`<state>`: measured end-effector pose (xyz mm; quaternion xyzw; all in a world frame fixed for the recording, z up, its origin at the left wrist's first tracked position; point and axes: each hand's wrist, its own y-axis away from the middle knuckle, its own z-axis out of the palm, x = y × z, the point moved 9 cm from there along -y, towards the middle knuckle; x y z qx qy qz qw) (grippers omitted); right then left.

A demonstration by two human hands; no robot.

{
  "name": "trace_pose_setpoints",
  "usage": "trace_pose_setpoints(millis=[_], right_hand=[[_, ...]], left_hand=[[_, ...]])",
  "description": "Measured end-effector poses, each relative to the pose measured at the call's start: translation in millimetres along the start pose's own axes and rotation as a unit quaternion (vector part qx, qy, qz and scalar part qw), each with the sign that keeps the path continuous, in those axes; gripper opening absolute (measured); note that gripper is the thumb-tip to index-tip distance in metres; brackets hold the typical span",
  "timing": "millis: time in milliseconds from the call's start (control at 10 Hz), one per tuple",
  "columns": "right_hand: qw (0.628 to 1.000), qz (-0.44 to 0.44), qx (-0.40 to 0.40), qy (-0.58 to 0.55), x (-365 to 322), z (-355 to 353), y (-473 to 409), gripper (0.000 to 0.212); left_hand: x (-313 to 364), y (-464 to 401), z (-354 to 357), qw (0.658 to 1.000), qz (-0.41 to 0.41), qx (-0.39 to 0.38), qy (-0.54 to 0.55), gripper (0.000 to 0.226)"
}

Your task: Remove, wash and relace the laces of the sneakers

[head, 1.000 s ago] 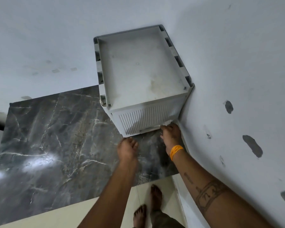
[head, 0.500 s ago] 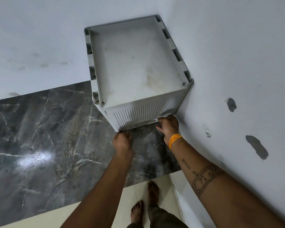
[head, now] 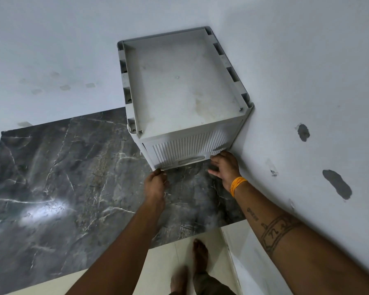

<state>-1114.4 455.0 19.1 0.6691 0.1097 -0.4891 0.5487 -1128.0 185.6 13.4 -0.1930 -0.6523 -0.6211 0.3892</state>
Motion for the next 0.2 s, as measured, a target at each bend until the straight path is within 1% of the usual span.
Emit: trace_pose_setpoints(millis=[100,200], right_hand=[[1.000,0.009,-0.015,0.001,1.0,-1.1,7.4,0.041],[1.000,0.006,-0.007,0.000,-0.8,0.1,16.8,0.044]], left_hand=[[2.3,3.7,-1.3,1.000,0.008,-0.025,-0.007,0.026],[5.0,12.1,-3.5,0.999,0.013,-0.034,-0.031,0.030]])
